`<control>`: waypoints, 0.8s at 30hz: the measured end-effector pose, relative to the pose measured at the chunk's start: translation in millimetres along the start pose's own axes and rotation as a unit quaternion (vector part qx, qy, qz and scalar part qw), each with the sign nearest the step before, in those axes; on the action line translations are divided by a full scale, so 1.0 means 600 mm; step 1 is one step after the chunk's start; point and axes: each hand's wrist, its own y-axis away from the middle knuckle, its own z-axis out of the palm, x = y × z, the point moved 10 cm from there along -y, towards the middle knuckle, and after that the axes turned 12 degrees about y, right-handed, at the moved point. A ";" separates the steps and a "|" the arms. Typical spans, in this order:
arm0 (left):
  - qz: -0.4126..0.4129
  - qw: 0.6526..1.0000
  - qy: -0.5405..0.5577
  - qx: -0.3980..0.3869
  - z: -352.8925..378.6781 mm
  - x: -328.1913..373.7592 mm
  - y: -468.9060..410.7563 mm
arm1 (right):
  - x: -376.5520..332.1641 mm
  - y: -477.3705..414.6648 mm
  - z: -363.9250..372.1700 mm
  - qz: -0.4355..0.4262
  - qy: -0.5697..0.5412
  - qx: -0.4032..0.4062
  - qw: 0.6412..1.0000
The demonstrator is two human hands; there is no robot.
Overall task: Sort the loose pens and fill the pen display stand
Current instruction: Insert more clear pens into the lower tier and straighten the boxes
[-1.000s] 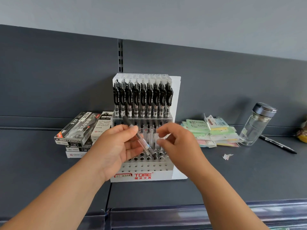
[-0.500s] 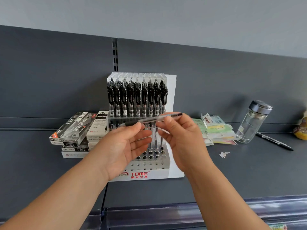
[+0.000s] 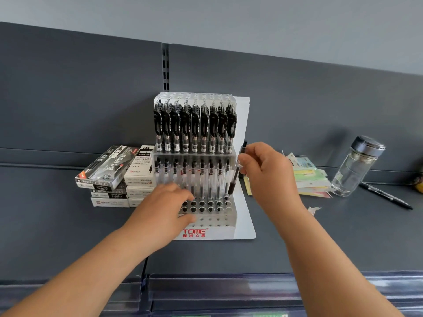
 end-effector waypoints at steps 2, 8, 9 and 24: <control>0.004 1.000 -0.018 0.000 0.003 -0.005 -0.001 | 0.005 -0.001 0.014 0.002 0.007 -0.013 1.000; 0.014 0.999 -0.048 0.002 0.010 -0.007 -0.001 | 0.038 0.008 0.070 0.027 0.035 -0.076 0.996; 0.016 0.999 -0.052 0.004 0.011 -0.006 -0.001 | 0.044 0.012 0.080 0.031 0.046 -0.089 0.995; 0.004 0.997 -0.082 0.010 0.008 0.004 0.011 | 0.053 0.017 0.072 0.034 0.057 -0.104 0.992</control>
